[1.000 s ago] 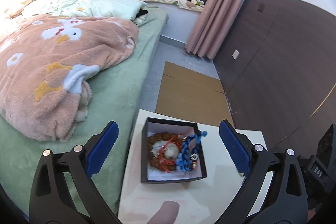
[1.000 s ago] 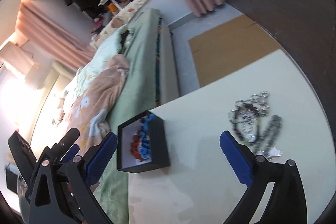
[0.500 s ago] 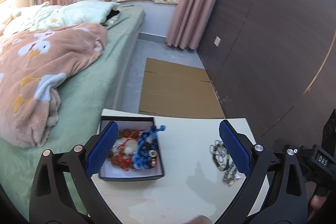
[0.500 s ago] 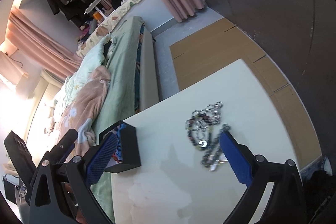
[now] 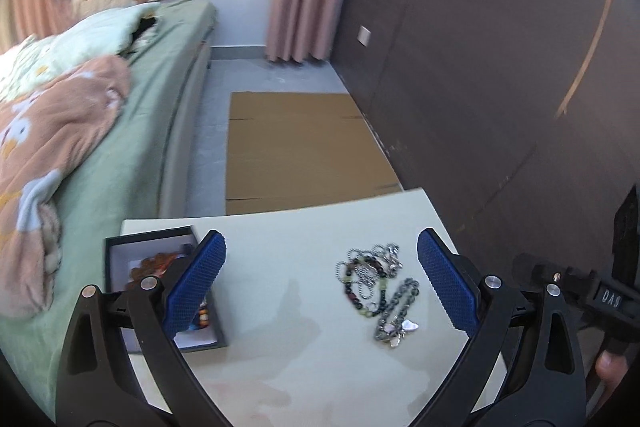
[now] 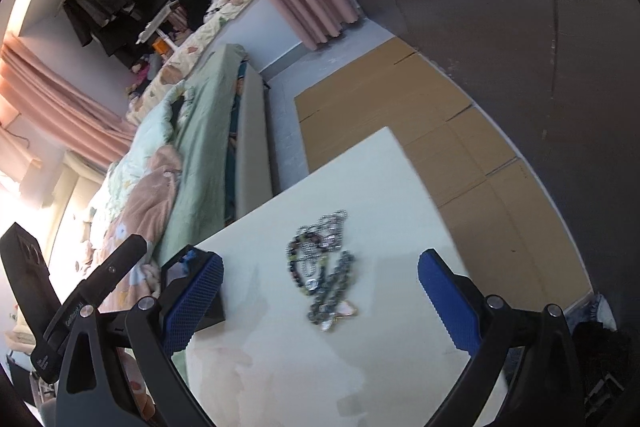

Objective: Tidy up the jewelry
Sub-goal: 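Move both open tools back to the remaining chains on the table, then grasp the dark bead necklace with the left tool while the right tool grasps a chain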

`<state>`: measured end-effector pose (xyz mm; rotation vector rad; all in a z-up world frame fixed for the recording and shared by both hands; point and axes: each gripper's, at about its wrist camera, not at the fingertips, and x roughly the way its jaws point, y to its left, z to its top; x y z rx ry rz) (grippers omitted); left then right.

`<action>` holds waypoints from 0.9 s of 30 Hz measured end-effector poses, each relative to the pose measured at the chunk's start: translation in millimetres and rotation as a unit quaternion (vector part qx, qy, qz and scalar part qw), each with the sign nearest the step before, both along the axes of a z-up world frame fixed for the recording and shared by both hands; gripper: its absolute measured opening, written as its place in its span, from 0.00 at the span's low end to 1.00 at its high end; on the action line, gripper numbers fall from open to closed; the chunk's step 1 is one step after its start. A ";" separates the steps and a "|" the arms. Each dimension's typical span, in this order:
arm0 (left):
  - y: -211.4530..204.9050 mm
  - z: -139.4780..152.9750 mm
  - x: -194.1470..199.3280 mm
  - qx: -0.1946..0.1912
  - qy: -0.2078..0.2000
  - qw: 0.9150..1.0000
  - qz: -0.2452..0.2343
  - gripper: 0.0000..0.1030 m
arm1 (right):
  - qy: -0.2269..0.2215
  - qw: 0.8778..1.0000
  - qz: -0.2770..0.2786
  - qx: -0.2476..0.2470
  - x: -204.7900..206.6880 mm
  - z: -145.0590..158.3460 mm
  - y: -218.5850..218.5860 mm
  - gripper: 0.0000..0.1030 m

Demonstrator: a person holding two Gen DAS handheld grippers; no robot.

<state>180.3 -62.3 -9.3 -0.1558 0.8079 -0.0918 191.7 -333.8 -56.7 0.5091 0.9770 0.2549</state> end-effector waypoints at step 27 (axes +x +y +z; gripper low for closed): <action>-40.5 -124.7 38.2 -0.016 0.144 0.989 -0.039 0.32 | 0.064 0.997 -0.003 -0.037 15.1 -40.5 -3.4 0.59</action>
